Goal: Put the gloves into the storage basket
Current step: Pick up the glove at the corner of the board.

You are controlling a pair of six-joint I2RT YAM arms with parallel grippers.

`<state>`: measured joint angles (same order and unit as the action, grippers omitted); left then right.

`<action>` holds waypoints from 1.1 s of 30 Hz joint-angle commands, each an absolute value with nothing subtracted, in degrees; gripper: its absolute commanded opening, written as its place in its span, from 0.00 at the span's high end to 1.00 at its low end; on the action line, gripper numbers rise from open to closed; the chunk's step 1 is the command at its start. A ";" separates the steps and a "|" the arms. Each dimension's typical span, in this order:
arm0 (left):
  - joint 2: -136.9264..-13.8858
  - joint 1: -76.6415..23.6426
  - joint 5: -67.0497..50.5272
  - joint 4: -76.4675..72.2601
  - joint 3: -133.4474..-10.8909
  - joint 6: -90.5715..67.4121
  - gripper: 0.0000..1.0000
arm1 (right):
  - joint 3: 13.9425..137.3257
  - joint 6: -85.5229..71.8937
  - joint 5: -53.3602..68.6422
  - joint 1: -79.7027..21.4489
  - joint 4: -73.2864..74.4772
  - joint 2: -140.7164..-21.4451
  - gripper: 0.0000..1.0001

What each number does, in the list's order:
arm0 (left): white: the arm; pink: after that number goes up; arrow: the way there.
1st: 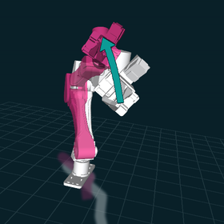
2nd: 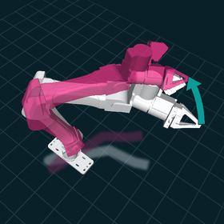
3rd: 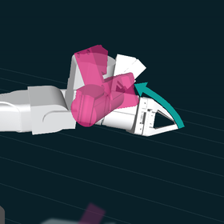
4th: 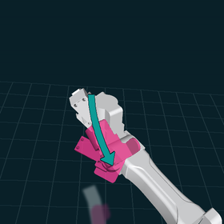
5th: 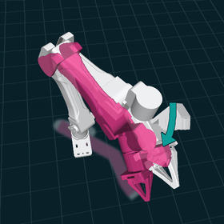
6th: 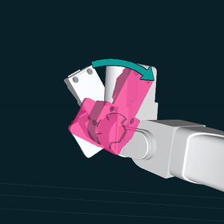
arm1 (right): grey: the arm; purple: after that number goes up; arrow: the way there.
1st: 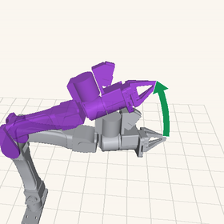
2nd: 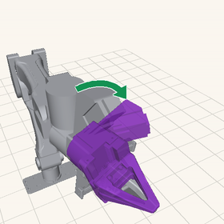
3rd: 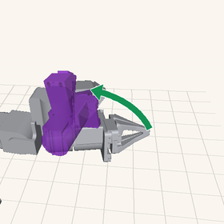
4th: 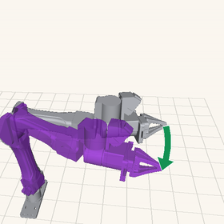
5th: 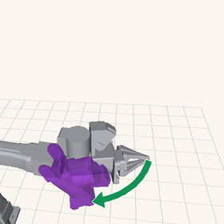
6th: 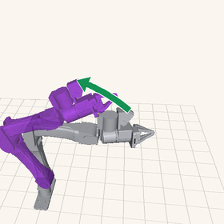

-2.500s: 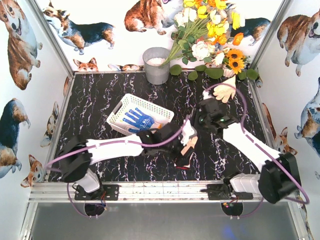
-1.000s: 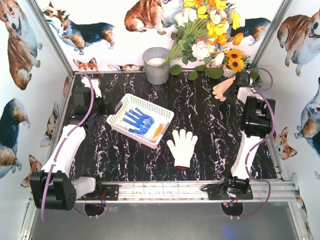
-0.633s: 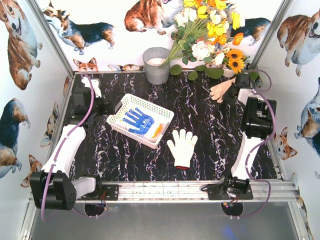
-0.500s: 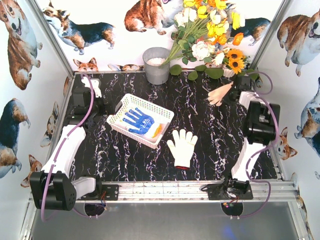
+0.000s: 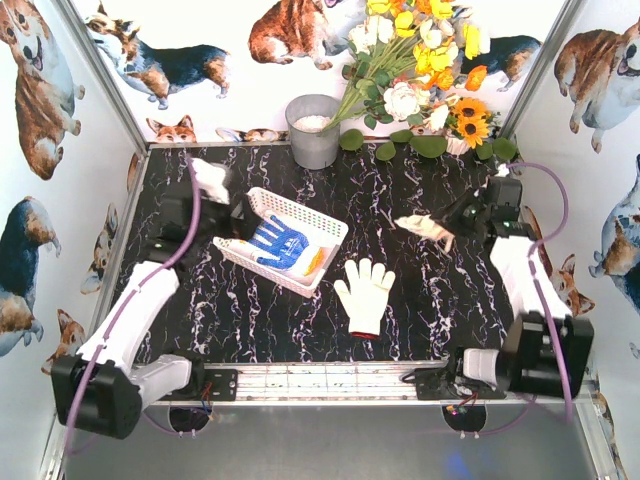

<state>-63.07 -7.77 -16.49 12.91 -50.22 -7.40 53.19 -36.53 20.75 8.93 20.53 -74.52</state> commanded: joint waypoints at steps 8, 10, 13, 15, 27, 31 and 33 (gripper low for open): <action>-65.66 -40.39 -9.00 2.47 -52.45 -14.65 0.05 | 53.75 -44.72 31.27 3.34 31.96 -55.54 1.00; -67.76 -45.60 -6.04 0.28 -53.82 -16.36 0.06 | 53.23 -47.04 31.38 2.85 31.76 -52.50 1.00; -70.62 -53.92 0.20 -5.29 -54.16 -18.65 0.07 | 51.55 -52.79 31.08 2.44 28.98 -48.88 1.00; -73.36 -58.04 2.84 -9.60 -53.89 -20.73 0.07 | 50.11 -57.54 30.15 1.94 26.16 -46.50 1.00; -83.23 -67.90 13.40 -24.25 -55.45 -23.21 0.06 | 56.09 -74.38 15.26 -6.10 28.64 -42.57 1.00; -86.01 -68.03 14.26 -25.84 -56.55 -22.94 0.06 | 58.42 -77.97 12.92 -8.83 29.94 -44.74 1.00; -87.52 -68.11 14.72 -27.34 -56.98 -22.85 0.05 | 59.38 -79.48 11.66 -10.63 30.07 -45.96 1.00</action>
<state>-84.86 -67.66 12.34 -21.82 -54.59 -22.50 55.53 -74.52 16.25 -8.14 30.87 -44.42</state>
